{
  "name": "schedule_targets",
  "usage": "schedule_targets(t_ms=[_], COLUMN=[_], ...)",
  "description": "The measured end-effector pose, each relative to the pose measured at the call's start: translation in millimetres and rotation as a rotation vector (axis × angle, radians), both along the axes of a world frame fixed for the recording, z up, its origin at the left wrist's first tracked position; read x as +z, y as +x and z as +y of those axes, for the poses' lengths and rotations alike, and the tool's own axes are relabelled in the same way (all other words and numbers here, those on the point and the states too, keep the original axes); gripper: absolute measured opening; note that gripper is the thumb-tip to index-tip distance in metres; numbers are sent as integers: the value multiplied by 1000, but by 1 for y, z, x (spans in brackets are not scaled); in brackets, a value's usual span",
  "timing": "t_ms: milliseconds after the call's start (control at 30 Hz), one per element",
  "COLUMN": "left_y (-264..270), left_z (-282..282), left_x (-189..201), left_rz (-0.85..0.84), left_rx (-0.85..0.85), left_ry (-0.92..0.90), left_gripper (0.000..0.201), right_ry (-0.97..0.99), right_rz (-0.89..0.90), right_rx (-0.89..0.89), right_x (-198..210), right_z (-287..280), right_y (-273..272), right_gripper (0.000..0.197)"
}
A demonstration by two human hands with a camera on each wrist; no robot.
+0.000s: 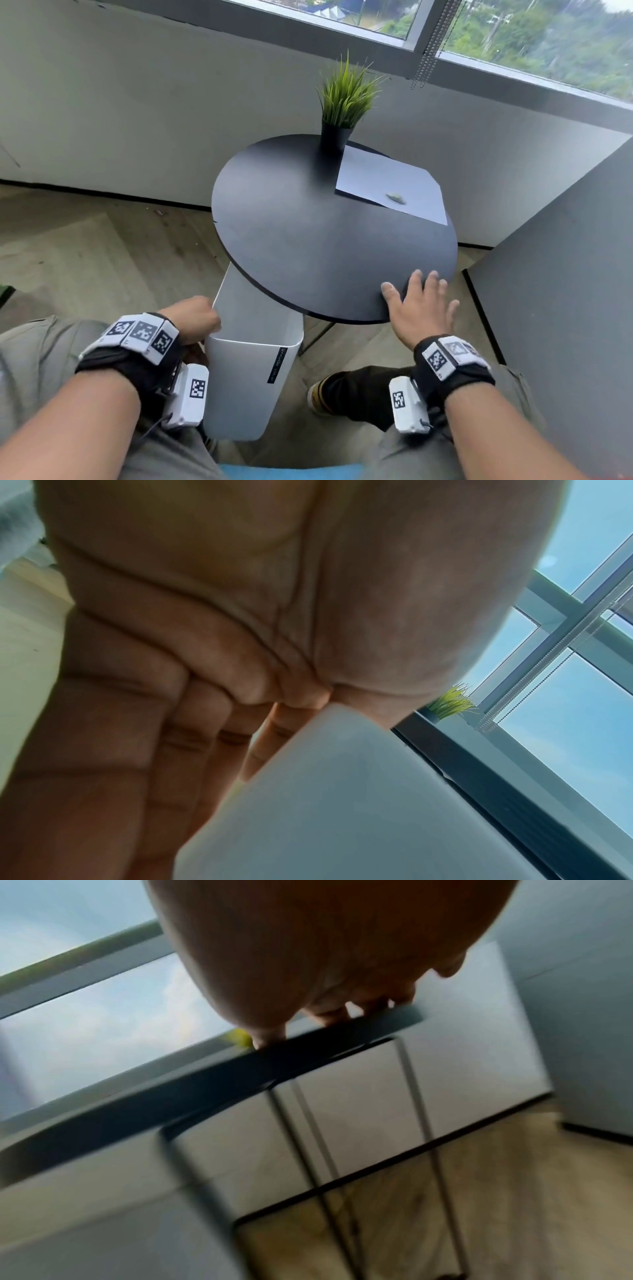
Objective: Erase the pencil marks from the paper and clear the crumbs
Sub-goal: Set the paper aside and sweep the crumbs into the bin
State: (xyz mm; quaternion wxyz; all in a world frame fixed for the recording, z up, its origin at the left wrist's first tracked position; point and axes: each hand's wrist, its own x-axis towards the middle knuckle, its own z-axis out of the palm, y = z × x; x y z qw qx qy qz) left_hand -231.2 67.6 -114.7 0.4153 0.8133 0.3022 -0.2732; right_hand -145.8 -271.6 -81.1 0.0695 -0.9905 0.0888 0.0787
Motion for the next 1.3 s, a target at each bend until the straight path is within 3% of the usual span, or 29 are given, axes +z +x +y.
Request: schedule_targets(t_ms=[200, 300, 367, 467, 500, 567, 700, 733, 800, 867, 900, 967, 1033, 1133, 1200, 1300], left_y=[3, 2, 0, -1, 0, 2, 2, 1, 1, 1, 1, 2, 3, 3, 3, 2], left_z=[-3, 2, 6, 10, 12, 14, 16, 17, 20, 23, 23, 24, 24, 25, 28, 30], left_x=[-1, 0, 3, 7, 8, 8, 11, 10, 11, 11, 13, 15, 15, 18, 17, 16], left_rz=[30, 36, 61, 49, 43, 26, 18, 15, 7, 14, 14, 8, 1, -16, -31, -33], left_rx=[-16, 4, -23, 0, 7, 10, 4, 2, 21, 26, 31, 23, 0, -9, -6, 18], left_ry=[-22, -69, -114, -167, -171, -165, -152, -144, -119, -142, -158, -146, -127, -128, -106, -121], left_gripper=[11, 13, 22, 30, 31, 30, 27, 27, 26, 28, 30, 31, 31, 30, 30, 31], right_ry=[85, 407, 526, 180, 91, 53, 272, 378, 440, 255, 169, 67, 57, 248, 364, 147], right_rz=[70, 64, -66, -17, 28, 40, 39, 2, -131, -65, 9, 68, 66, 59, -10, 55], right_rx=[464, 675, 553, 201, 199, 374, 830, 827, 605, 284, 207, 296, 547, 869, 842, 600], right_x=[-10, 4, 5, 0, -2, -7, -5, -3, -3, -1, -1, -4, -6, 6, 10, 3], right_z=[118, 126, 103, 69, 72, 100, 150, 150, 136, 120, 121, 138, 162, 175, 172, 172], right_y=[-68, -67, -46, -26, -29, -54, -92, -83, -48, -17, -9, -13, -38, -57, -38, -25], right_gripper=[83, 82, 79, 80, 82, 86, 84, 84, 82, 80, 81, 85, 86, 78, 73, 75])
